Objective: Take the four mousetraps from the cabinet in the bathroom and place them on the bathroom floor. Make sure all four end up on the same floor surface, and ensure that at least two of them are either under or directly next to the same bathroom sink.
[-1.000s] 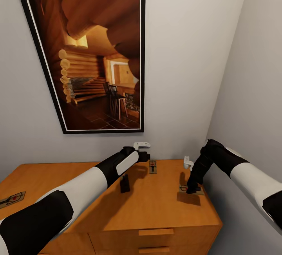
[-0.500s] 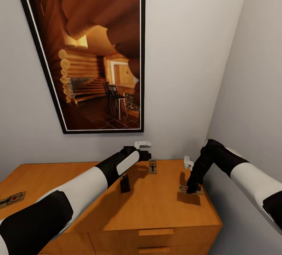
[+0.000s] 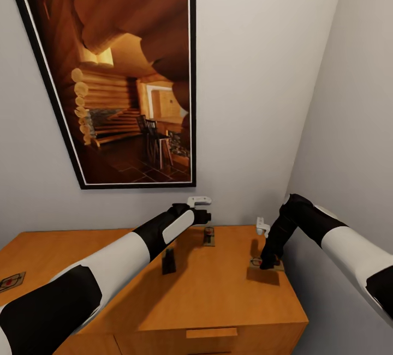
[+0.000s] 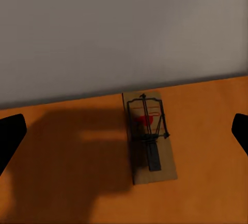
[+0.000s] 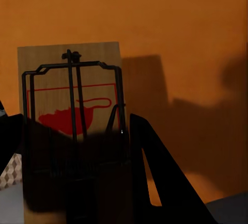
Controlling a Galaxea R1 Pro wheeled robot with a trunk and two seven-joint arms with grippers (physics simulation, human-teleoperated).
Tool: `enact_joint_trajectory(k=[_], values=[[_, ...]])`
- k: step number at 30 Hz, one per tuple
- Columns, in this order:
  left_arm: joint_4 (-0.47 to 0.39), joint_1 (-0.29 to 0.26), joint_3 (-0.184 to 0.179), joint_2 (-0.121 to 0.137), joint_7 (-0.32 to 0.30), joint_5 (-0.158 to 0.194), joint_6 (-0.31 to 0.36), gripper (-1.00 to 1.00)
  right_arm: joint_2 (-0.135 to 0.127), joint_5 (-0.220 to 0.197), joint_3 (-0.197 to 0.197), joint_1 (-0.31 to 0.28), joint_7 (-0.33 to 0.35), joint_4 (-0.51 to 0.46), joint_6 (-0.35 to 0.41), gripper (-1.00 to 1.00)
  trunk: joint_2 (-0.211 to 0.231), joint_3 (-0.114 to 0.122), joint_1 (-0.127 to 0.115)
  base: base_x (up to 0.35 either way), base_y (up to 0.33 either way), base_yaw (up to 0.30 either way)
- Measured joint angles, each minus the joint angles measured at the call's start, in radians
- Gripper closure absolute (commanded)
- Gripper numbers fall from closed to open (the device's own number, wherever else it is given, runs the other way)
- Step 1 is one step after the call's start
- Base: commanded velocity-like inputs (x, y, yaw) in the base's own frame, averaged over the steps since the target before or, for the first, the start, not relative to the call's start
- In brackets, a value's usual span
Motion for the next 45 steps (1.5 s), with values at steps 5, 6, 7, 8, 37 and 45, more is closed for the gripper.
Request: enact_joint_trajectory(k=[5,6,7,8,37,45], values=[[0.0,0.0,0.0,0.0,0.0,0.0,0.0,-1.0,0.0,0.0,0.0,0.0,0.0,0.0,-0.001,1.0,0.0,0.0,0.0,0.062,-0.063,0.0],[0.0,0.0,0.0,0.0,0.0,0.0,0.0,-1.0,0.0,0.0,0.0,0.0,0.0,0.0,-0.001,1.0,0.0,0.0,0.0,0.124,-0.128,0.0],[0.0,0.0,0.0,0.0,0.0,0.0,0.0,-1.0,0.0,0.0,0.0,0.0,0.0,0.0,-0.001,1.0,0.0,0.0,0.0,0.079,-0.082,0.0],[0.0,0.0,0.0,0.0,0.0,0.0,0.0,-1.0,0.001,0.0,0.0,0.0,0.0,0.0,-0.001,1.0,0.0,0.0,0.0,0.051,-0.052,0.0],[-0.001,0.0,-0.001,0.0,0.0,0.0,-0.002,-1.0,0.001,0.0,0.001,0.0,0.001,0.0,-0.002,1.0,0.0,0.0,0.0,0.045,-0.005,0.0],[0.0,0.0,0.0,0.0,0.0,0.0,-0.002,-1.0,0.001,0.0,0.001,0.0,0.001,0.0,-0.002,1.0,0.0,0.0,0.0,0.013,0.0,0.0]])
